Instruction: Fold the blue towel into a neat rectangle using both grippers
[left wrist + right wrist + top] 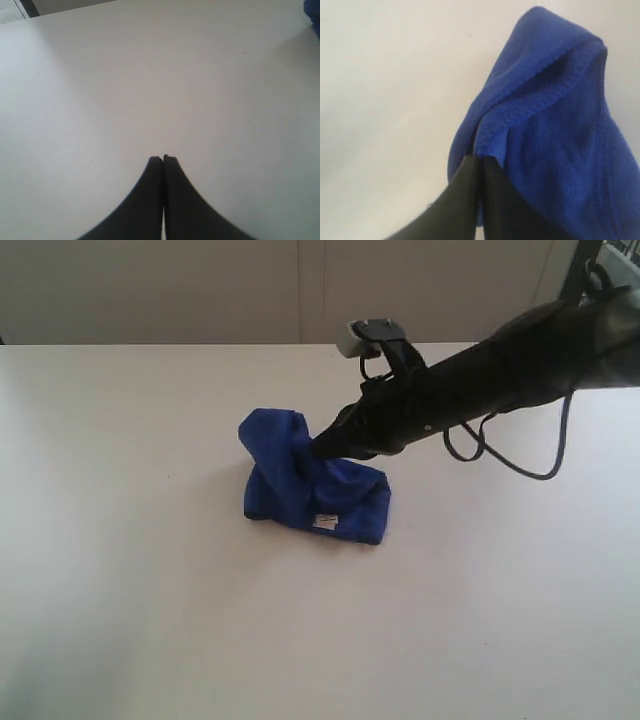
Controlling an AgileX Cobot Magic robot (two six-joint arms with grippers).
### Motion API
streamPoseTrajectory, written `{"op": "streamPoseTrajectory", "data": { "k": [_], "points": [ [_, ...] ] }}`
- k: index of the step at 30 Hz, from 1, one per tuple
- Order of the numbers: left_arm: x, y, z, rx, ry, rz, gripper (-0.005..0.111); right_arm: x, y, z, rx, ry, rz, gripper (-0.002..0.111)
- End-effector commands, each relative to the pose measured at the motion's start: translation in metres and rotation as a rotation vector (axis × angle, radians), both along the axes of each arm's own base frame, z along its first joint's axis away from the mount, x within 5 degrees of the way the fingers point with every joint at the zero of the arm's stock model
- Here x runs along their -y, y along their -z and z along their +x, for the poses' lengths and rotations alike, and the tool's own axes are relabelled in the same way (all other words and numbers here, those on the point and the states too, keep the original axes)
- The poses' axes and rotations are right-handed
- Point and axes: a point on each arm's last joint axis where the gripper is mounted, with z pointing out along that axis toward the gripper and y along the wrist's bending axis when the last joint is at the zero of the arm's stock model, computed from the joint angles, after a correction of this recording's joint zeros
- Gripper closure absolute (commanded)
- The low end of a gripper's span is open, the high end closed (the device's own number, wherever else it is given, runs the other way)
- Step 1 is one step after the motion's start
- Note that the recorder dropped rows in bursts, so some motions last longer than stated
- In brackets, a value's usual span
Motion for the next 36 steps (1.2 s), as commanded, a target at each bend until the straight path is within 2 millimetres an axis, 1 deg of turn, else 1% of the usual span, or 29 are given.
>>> {"op": "streamPoseTrajectory", "data": {
  "k": [1,2,3,4,5,6,7,8,9,11,12,13,15,21,22,24,26,28,29,31,33,36],
  "points": [
    [0.0,0.001,0.0,0.004,-0.002,-0.006,0.107,0.008,-0.046,-0.013,0.102,0.007,-0.028,0.108],
    [0.0,0.001,0.0,0.004,-0.002,-0.006,0.107,0.009,-0.058,-0.02,0.115,0.008,-0.025,0.108],
    [0.0,0.001,0.0,0.004,-0.002,-0.006,0.107,0.007,-0.064,-0.024,0.123,-0.002,-0.031,0.108],
    [0.0,0.001,0.0,0.004,-0.002,-0.006,0.107,-0.001,-0.068,-0.032,0.127,-0.027,-0.047,0.108],
    [0.0,0.001,0.0,0.004,-0.002,-0.006,0.107,-0.007,-0.069,-0.036,0.135,-0.046,-0.054,0.108],
    [0.0,0.001,0.0,0.004,-0.002,-0.006,0.107,-0.025,-0.063,-0.043,0.153,-0.095,-0.084,0.108],
    [0.0,0.001,0.0,0.004,-0.002,-0.006,0.107,-0.043,-0.05,-0.046,0.166,-0.105,-0.125,0.108],
    [0.0,0.001,0.0,0.004,-0.002,-0.006,0.107,-0.052,-0.04,-0.047,0.174,-0.108,-0.153,0.108],
    [0.0,0.001,0.0,0.004,-0.002,-0.006,0.107,-0.067,-0.022,-0.048,0.198,-0.12,-0.199,0.108],
    [0.0,0.001,0.0,0.004,-0.002,-0.006,0.107,-0.083,0.005,-0.043,0.232,-0.121,-0.261,0.108],
    [0.0,0.001,0.0,0.004,-0.002,-0.006,0.107,-0.086,0.013,-0.041,0.235,-0.123,-0.279,0.108],
    [0.0,0.001,0.0,0.004,-0.002,-0.006,0.107,-0.087,0.021,-0.035,0.252,-0.098,-0.294,0.108],
    [0.0,0.001,0.0,0.004,-0.002,-0.006,0.107,-0.085,0.024,-0.03,0.284,-0.074,-0.311,0.108],
    [0.0,0.001,0.0,0.004,-0.002,-0.006,0.107,-0.084,0.036,-0.025,0.256,-0.039,-0.322,0.108],
    [0.0,0.001,0.0,0.004,-0.002,-0.006,0.107,-0.083,0.035,-0.025,0.248,-0.028,-0.319,0.106],
    [0.0,0.001,0.0,0.004,-0.002,-0.006,0.107,-0.083,0.035,-0.025,0.23,-0.011,-0.311,0.1],
    [0.0,0.001,0.0,0.004,-0.002,-0.006,0.107,-0.083,0.035,-0.025,0.219,0.003,-0.306,0.089],
    [0.0,0.001,0.0,0.004,-0.002,-0.006,0.107,-0.083,0.033,-0.025,0.209,0.022,-0.295,0.079],
    [0.0,0.001,0.0,0.004,-0.002,-0.006,0.107,-0.083,0.031,-0.025,0.198,0.036,-0.286,0.076],
    [0.0,0.001,0.0,0.004,-0.002,-0.006,0.107,-0.082,0.023,-0.026,0.181,0.071,-0.261,0.074],
    [0.0,0.001,0.0,0.004,-0.002,-0.006,0.107,-0.082,0.015,-0.027,0.167,0.098,-0.237,0.074],
    [0.0,0.001,0.0,0.004,-0.002,-0.006,0.107,-0.081,0.003,-0.033,0.137,0.092,-0.21,0.074]
  ]
}}
